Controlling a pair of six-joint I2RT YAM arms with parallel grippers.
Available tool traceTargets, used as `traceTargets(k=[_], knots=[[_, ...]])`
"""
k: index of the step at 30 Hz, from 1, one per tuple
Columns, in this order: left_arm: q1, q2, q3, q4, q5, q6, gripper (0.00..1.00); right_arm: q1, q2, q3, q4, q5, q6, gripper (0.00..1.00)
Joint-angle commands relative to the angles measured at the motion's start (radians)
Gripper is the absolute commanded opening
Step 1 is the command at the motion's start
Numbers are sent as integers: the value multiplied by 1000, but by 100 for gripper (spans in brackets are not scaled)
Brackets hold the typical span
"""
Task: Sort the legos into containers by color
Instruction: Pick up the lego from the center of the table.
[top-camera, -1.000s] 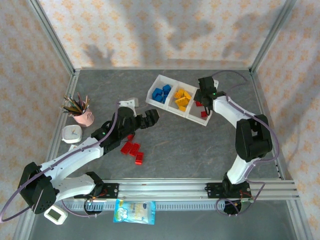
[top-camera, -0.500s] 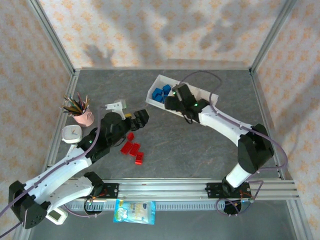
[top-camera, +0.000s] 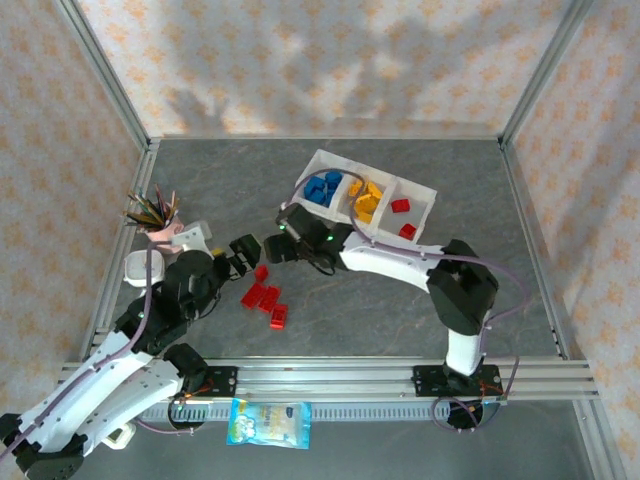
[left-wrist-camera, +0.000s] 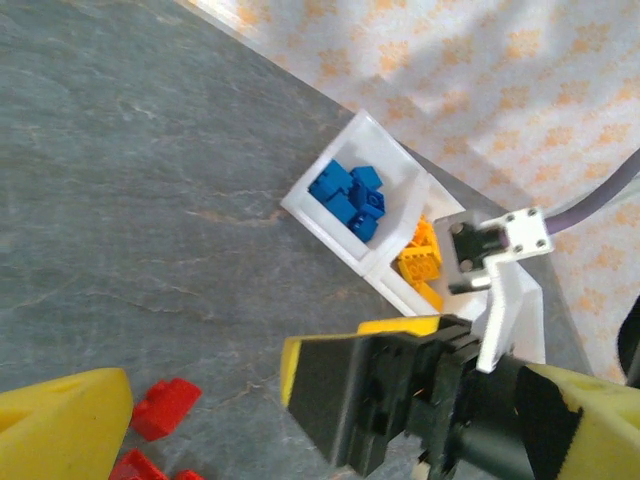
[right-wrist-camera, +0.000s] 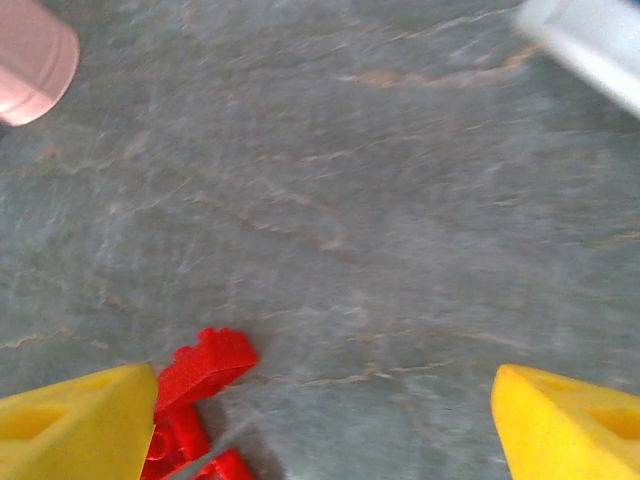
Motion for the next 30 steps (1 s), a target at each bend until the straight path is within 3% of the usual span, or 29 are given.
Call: traceTargets(k=[1, 6, 16, 30], knots=[[5, -40, -7, -124, -71, -45, 99, 31, 66, 66, -12, 4, 69, 87], [7, -88, -11, -181, -92, -66, 99, 82, 149, 108, 14, -15, 2, 87], [7, -147, -32, -227, -103, -105, 99, 88, 291, 216, -20, -35, -155, 84], [7, -147, -46, -205, -83, -106, 99, 82, 373, 270, -47, 28, -235, 56]])
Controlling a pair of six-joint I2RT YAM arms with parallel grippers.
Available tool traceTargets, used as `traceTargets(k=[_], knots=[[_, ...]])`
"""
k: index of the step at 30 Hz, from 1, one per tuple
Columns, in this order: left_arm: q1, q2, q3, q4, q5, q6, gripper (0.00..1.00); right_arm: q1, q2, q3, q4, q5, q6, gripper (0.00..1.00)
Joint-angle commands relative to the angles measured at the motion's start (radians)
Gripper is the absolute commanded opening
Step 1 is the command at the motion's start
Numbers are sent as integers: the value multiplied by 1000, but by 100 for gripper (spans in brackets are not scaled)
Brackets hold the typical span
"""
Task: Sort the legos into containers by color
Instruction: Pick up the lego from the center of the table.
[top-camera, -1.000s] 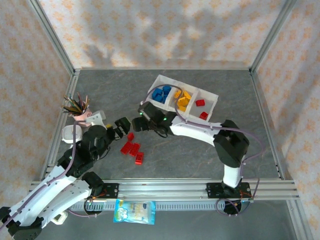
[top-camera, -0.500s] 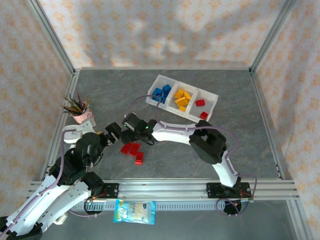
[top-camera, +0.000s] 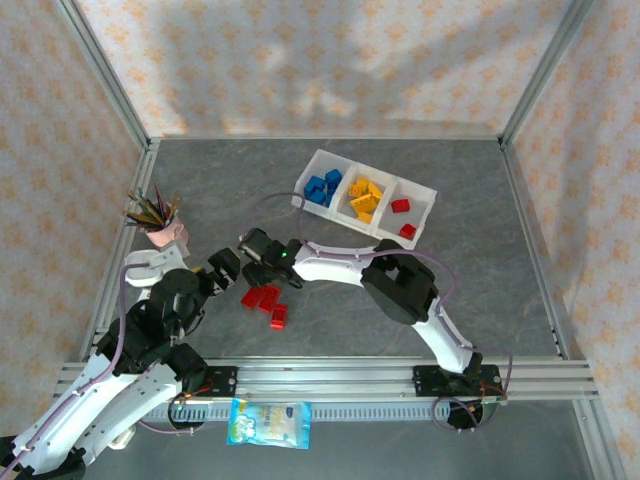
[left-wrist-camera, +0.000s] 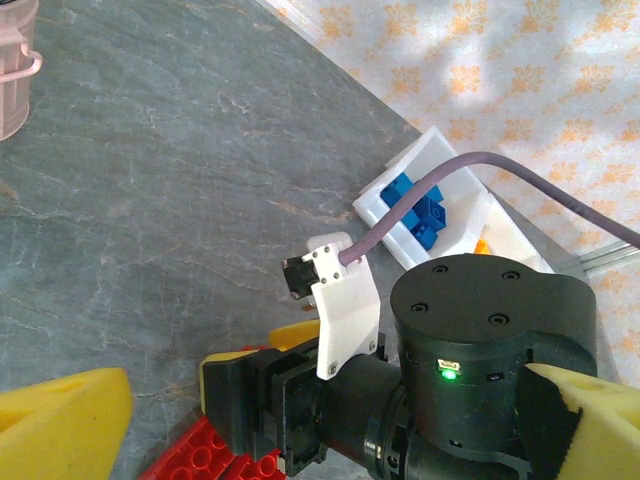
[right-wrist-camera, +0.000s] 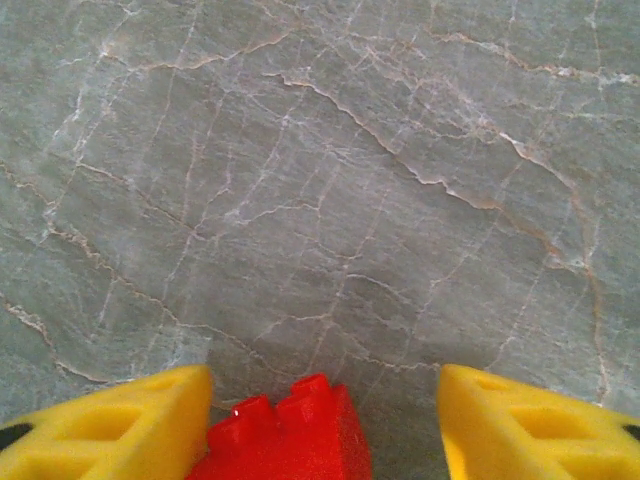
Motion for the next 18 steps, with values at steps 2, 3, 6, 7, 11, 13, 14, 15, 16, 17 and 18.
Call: traceTargets(k=[2, 3, 6, 7, 11, 13, 14, 15, 16, 17, 18], knots=[[6, 10, -8, -8, -2, -8, 99, -10, 18, 26, -23, 40, -21, 51], [6, 13, -8, -7, -2, -8, 99, -12, 14, 23, -19, 37, -22, 48], [6, 18, -7, -2, -3, 1, 99, -16, -2, 5, 2, 36, -21, 39], [6, 20, -8, -2, -5, 0, 99, -18, -3, 5, 2, 35, -18, 36], [6, 29, 6, 12, 12, 3, 99, -30, -37, -8, -3, 22, -2, 28], [7, 38, 7, 25, 18, 16, 99, -39, -73, -33, 7, 10, 6, 28], [6, 47, 10, 29, 21, 19, 99, -44, -101, -50, 11, 10, 12, 27], [6, 56, 15, 32, 23, 22, 99, -49, -123, -62, 14, 13, 20, 27], [6, 68, 21, 38, 28, 25, 99, -59, -151, -79, 14, 17, 35, 27], [6, 81, 25, 49, 41, 30, 99, -69, -180, -98, 11, 16, 48, 27], [6, 92, 28, 64, 53, 38, 99, -81, -208, -118, 12, 15, 65, 27]])
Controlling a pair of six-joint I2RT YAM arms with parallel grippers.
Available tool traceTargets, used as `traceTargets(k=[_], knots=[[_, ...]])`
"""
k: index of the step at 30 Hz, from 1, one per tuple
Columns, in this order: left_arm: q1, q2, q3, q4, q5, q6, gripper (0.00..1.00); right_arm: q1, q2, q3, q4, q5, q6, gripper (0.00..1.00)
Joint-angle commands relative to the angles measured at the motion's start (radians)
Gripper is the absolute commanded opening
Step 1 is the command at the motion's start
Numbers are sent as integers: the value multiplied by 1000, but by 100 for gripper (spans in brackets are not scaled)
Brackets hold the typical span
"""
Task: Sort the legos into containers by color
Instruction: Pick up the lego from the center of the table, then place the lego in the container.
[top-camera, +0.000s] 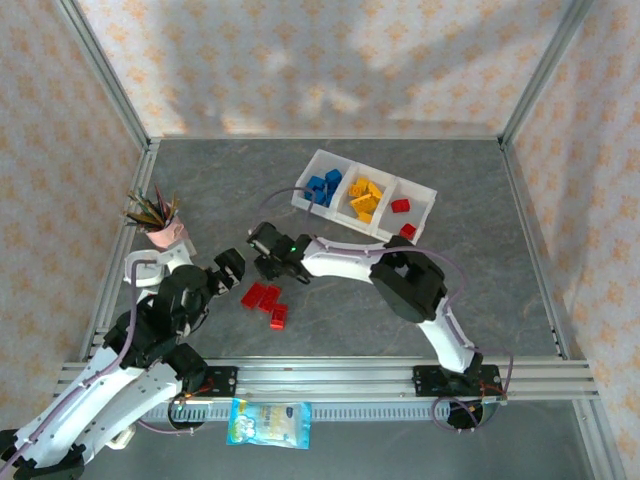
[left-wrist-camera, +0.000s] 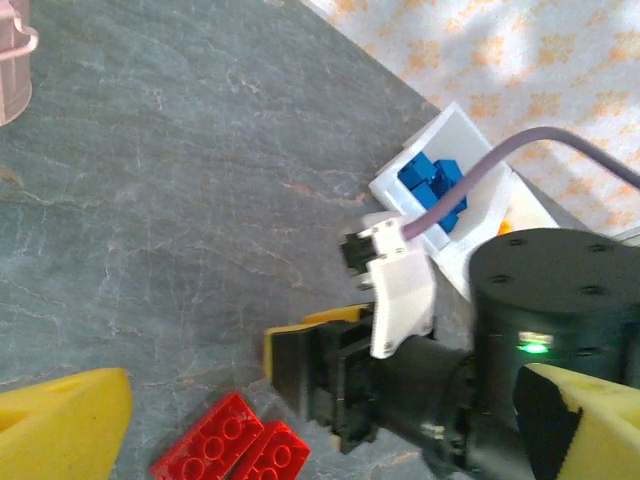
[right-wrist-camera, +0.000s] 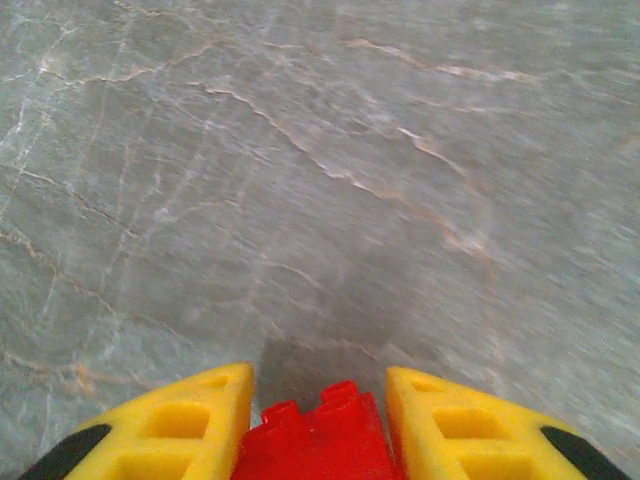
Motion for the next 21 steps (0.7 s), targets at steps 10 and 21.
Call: traceTargets(k=[10, 21], knots=[[8, 199, 44, 299, 188, 136, 99, -222, -444, -285, 5, 52, 175, 24], [13, 475, 108, 543, 318, 196, 99, -532, -622, -422, -7, 101, 189, 24]])
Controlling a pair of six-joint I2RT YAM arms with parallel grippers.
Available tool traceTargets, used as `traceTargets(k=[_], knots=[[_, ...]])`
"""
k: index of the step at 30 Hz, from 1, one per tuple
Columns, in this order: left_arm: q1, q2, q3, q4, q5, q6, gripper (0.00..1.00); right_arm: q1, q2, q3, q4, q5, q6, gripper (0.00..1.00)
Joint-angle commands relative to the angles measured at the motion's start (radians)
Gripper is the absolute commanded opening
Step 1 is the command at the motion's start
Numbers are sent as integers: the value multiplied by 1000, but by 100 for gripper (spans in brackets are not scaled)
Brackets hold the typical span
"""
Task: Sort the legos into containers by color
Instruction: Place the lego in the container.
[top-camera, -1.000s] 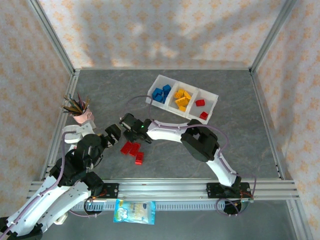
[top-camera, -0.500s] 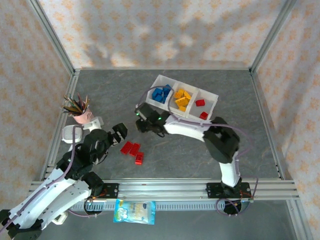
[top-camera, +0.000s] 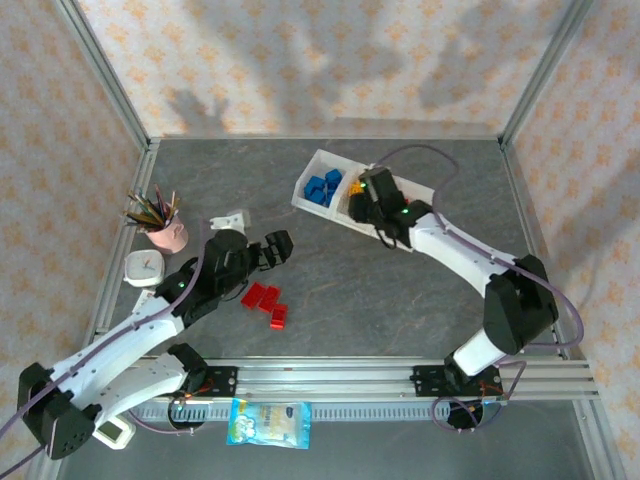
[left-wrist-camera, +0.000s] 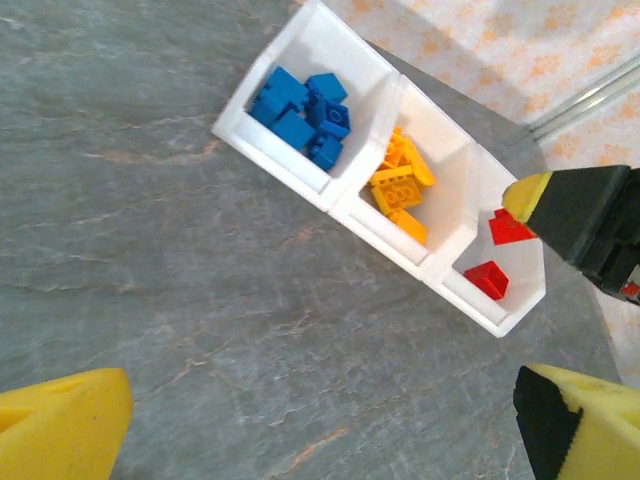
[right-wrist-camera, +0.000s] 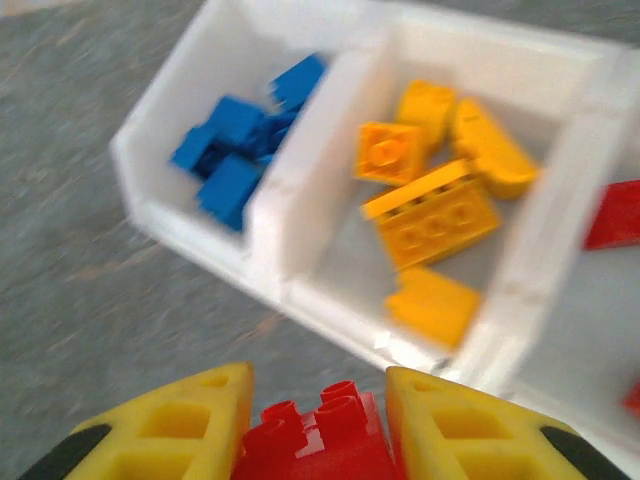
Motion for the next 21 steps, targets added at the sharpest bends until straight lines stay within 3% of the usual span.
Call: traceTargets(k=[1, 7, 14, 17, 19, 21], knots=[[11, 63, 52, 118, 62, 36, 99, -80, -29, -36, -13, 53, 19, 24], [15, 134, 67, 173, 81, 41, 99, -193, 7, -68, 57, 51, 17, 24], [27, 152, 67, 186, 91, 39, 99, -235, 114, -18, 77, 87, 6, 26], [35, 147, 62, 183, 88, 35, 99, -247, 154, 10, 87, 98, 6, 34], [39, 144, 59, 181, 92, 29, 99, -250, 182, 48, 62, 124, 4, 48], [40, 137, 56, 180, 91, 30, 99, -250, 182, 59, 63, 121, -4, 56]])
